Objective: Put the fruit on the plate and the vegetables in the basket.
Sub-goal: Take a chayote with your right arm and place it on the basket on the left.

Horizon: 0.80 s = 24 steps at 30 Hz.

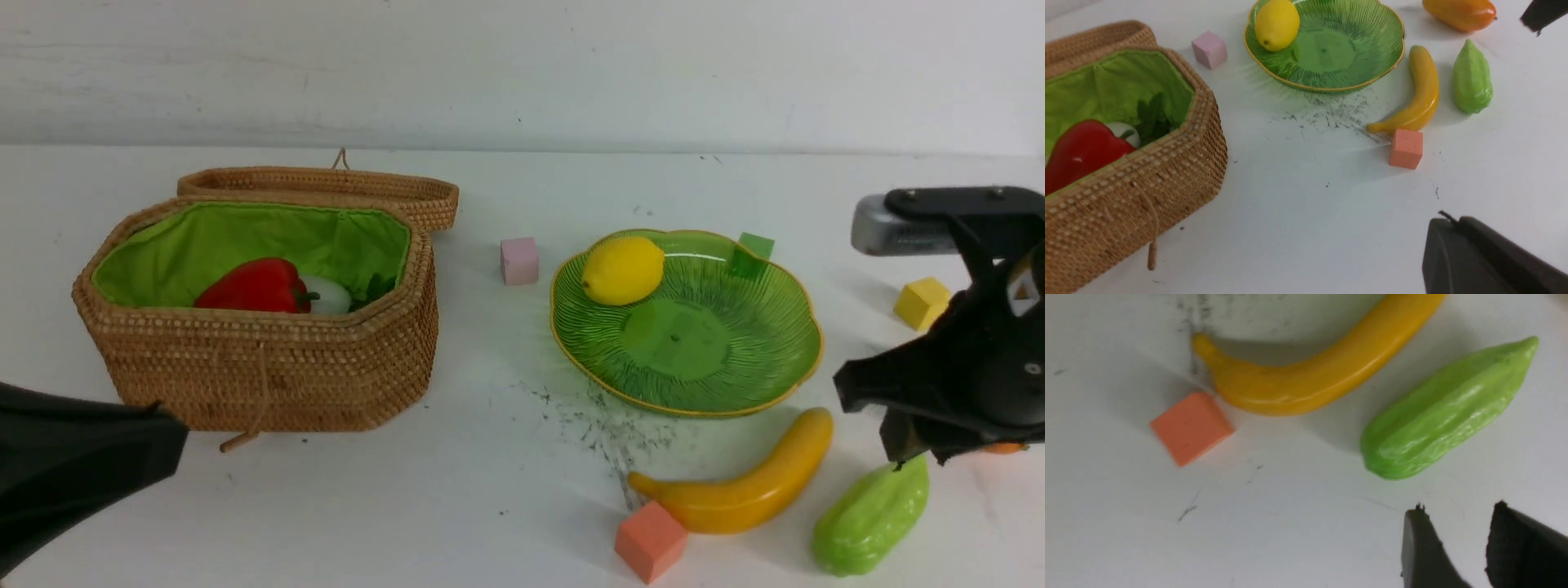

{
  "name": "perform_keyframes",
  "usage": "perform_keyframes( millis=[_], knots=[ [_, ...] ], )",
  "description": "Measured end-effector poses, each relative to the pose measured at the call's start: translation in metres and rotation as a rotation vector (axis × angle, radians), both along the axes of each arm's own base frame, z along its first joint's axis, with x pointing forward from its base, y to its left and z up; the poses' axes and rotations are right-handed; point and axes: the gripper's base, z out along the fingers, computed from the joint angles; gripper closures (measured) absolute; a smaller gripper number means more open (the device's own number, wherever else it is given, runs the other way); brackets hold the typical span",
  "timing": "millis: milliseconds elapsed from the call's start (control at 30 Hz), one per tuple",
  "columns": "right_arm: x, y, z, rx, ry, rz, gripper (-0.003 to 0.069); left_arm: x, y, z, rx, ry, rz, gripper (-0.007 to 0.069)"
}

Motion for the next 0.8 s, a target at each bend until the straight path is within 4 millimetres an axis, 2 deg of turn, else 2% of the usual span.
perform_keyframes(
  millis=[33, 133, 167, 200, 300, 367, 500, 633, 800],
  knots=[
    [0.002, -0.001, -0.001, -0.001, 0.003, -0.005, 0.0404, 0.0, 0.0, 0.0, 0.001, 0.0, 0.0, 0.0638],
    [0.026, -0.02, -0.024, 0.021, 0.061, -0.144, 0.0375, -0.002, 0.001, 0.001, -0.004, -0.011, -0.002, 0.0638],
    [0.026, -0.02, -0.024, 0.021, 0.061, -0.144, 0.0375, -0.002, 0.001, 0.001, -0.004, -0.011, -0.002, 0.0638],
    [0.036, -0.027, -0.036, 0.046, 0.097, -0.199, 0.0343, -0.002, 0.001, 0.001, -0.005, -0.012, -0.002, 0.0638],
    [0.044, -0.033, -0.049, 0.057, 0.136, -0.237, 0.0304, -0.002, 0.001, 0.001, -0.005, -0.013, -0.002, 0.0638],
    [0.056, -0.041, -0.064, 0.069, 0.158, -0.281, 0.0237, -0.002, 0.001, 0.001, -0.006, -0.014, -0.002, 0.0638],
    [0.068, -0.043, -0.087, 0.104, 0.202, -0.326, 0.015, -0.002, 0.001, 0.001, -0.006, -0.015, -0.002, 0.0638],
    [0.075, -0.041, -0.11, 0.102, 0.266, -0.338, 0.0119, -0.001, 0.001, 0.002, -0.009, -0.02, -0.001, 0.0638],
    [0.083, -0.04, -0.14, 0.085, 0.323, -0.348, 0.0122, -0.001, 0.001, 0.002, -0.009, -0.019, -0.001, 0.0638]
  ],
)
